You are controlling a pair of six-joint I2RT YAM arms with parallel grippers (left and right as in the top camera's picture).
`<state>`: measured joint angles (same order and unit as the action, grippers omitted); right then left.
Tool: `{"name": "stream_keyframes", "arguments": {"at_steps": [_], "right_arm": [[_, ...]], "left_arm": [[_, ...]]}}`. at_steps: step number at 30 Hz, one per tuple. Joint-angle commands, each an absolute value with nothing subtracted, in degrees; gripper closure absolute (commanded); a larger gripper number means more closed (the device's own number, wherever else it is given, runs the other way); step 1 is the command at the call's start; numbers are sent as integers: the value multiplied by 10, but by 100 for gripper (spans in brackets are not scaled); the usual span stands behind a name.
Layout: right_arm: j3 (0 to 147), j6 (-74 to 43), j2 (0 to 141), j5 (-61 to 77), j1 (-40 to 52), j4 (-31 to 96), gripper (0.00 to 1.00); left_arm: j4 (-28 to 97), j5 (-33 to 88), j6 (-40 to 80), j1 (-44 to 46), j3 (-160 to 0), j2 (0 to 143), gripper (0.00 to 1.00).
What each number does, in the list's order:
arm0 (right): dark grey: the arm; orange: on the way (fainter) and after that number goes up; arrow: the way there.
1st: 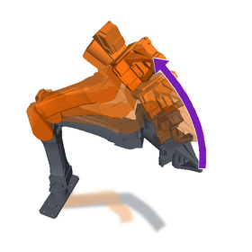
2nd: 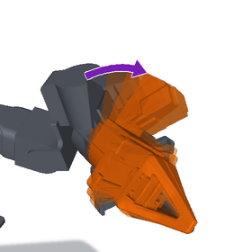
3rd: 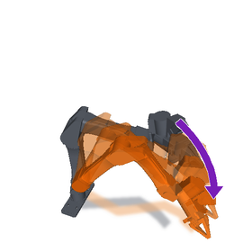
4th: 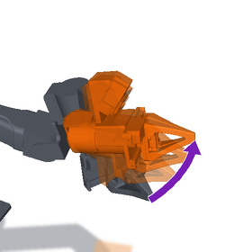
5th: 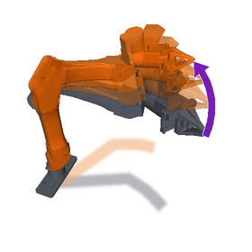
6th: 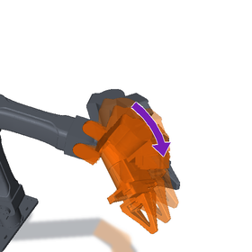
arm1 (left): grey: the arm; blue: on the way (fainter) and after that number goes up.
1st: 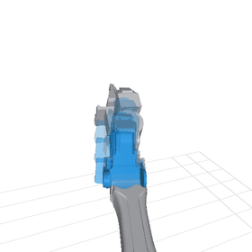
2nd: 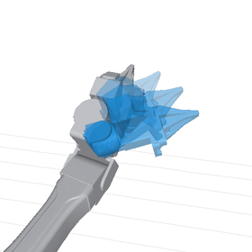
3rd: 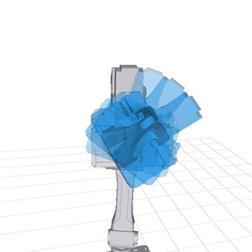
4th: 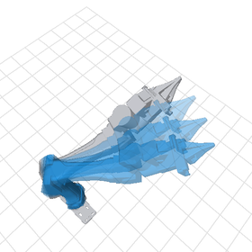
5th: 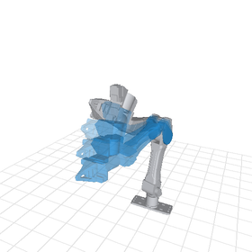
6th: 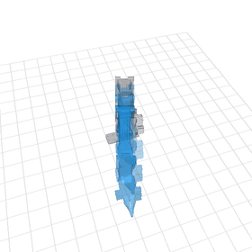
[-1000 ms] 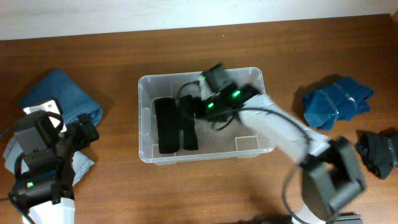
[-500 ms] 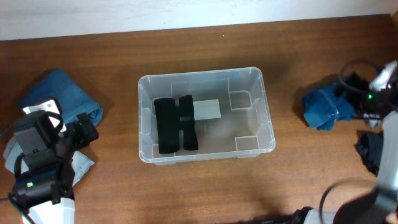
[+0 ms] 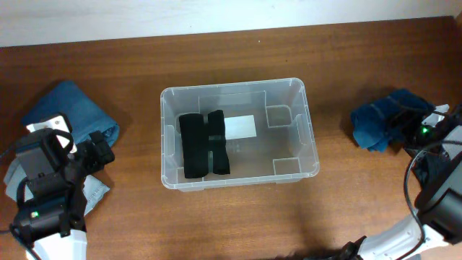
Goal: Pack container
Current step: 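Carry the dark clothing into the box and release it, then move the right gripper back to the right-side black clothing and grasp it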
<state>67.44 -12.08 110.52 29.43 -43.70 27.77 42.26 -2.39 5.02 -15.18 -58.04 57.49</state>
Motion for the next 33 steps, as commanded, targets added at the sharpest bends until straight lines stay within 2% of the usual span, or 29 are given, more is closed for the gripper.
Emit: {"name": "stream_keyframes", "arguments": {"at_steps": [1, 3, 4, 5, 6, 11, 14, 16, 21, 25, 28, 33], "right_arm": [[672, -127, 1148, 329, -435, 270, 14], [672, -123, 1147, 356, -435, 274, 62], [673, -123, 1143, 375, -435, 274, 74], [674, -123, 1136, 398, -435, 274, 80], [676, -122, 1127, 414, -435, 277, 94], [706, -91, 1021, 435, -424, 329, 96], [744, -44, 911, 435, -386, 387, 96], [767, -17, 828, 432, -329, 425, 96], [771, -4, 739, 398, -176, 454, 96], [767, -7, 748, 333, -41, 493, 96], [754, -23, 810, 267, 62, 519, 96], [753, 9, 930, 222, 107, 523, 96]], "left_arm": [[421, -28, 56, -154, -594, 574, 1], [421, -28, 56, -154, -594, 574, 0], [421, -28, 56, -154, -594, 574, 1], [421, -28, 56, -154, -594, 574, 1], [421, -28, 56, -154, -594, 574, 1], [421, -28, 56, -154, -594, 574, 1], [421, -28, 56, -154, -594, 574, 1], [421, -28, 56, -154, -594, 574, 1], [421, -28, 56, -154, -594, 574, 1], [421, -28, 56, -154, -594, 574, 0], [421, -28, 56, -154, -594, 574, 1], [421, -28, 56, -154, -594, 574, 0]]}}
